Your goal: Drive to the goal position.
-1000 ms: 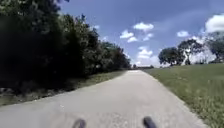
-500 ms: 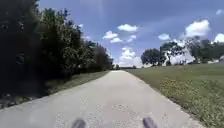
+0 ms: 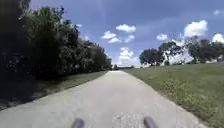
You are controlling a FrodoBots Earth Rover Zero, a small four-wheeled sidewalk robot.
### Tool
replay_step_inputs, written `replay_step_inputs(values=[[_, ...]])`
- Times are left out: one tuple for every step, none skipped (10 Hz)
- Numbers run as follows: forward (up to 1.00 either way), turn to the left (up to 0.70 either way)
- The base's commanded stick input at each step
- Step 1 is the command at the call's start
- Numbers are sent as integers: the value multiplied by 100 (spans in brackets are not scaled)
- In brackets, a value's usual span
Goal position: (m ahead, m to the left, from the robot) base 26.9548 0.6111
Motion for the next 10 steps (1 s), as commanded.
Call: replay_step_inputs(values=[[70,0],[70,0],[70,0],[70,0],[70,0],[70,0],[70,0],[70,0],[70,0],[70,-35]])
